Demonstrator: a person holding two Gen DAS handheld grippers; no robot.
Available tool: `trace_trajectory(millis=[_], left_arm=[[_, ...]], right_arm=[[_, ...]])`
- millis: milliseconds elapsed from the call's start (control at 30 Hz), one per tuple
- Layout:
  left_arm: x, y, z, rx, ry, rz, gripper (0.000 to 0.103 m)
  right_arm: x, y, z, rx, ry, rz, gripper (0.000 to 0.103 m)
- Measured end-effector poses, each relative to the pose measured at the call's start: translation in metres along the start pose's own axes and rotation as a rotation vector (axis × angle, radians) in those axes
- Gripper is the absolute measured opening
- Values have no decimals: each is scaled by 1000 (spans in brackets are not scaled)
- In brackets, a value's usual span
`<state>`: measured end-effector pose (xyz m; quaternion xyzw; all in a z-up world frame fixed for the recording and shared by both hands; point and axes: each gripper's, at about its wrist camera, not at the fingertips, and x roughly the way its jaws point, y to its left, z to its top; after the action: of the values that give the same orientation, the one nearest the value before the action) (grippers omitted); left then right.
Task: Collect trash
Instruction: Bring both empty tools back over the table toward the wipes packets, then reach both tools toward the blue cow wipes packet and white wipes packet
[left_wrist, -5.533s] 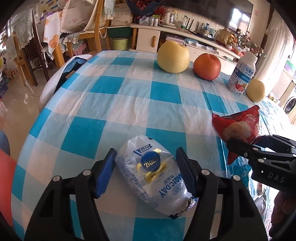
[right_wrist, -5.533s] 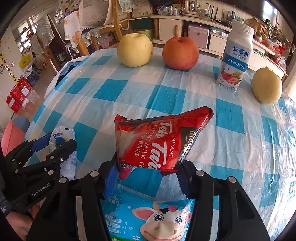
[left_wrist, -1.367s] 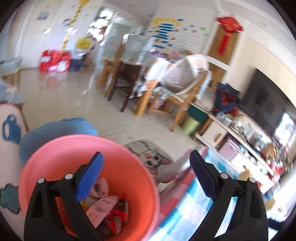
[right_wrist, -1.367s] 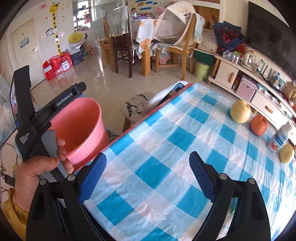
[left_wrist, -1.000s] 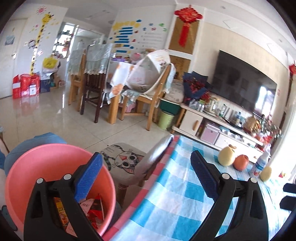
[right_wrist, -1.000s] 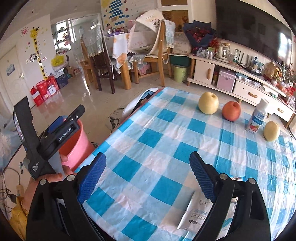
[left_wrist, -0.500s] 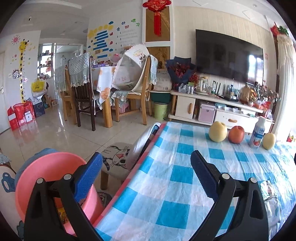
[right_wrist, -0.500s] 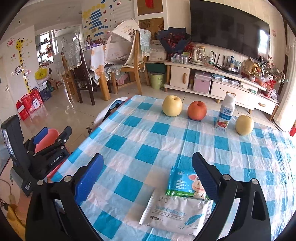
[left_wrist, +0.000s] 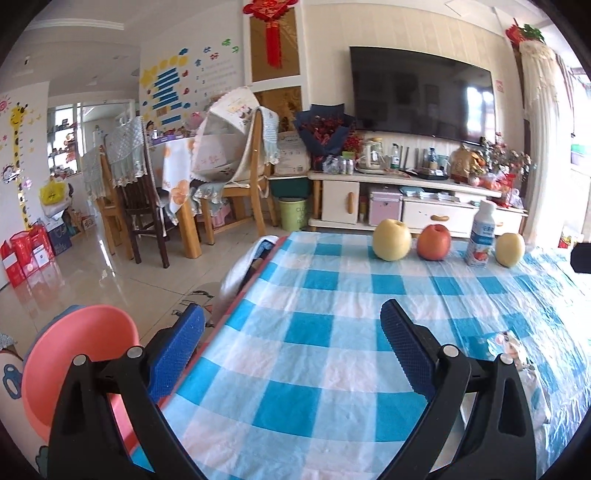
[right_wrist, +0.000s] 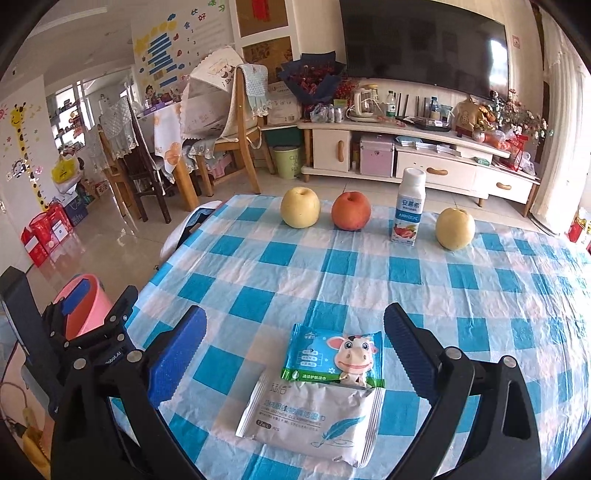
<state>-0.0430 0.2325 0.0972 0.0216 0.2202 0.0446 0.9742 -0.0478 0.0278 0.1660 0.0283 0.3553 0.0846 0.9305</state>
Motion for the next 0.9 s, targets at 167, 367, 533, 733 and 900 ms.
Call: trace_trajectory(millis=[167, 367, 533, 733, 900], left_arm=[[-2, -27, -4, 81, -8, -22, 96], [-5, -48, -6, 117, -3, -61, 96], [-6, -62, -7, 127, 1, -110, 96], [-8, -81, -11, 143, 14, -178, 96], [-10, -94, -13, 160, 34, -226, 96]], right_arm=[[-2, -22, -2, 31, 0, -22, 96], [-3, -48, -5, 78, 6, -42, 96], [-6, -65, -7, 103, 4, -55, 96], [-9, -79, -7, 128, 5, -56, 97], [-9, -89, -7, 133, 14, -62, 97]])
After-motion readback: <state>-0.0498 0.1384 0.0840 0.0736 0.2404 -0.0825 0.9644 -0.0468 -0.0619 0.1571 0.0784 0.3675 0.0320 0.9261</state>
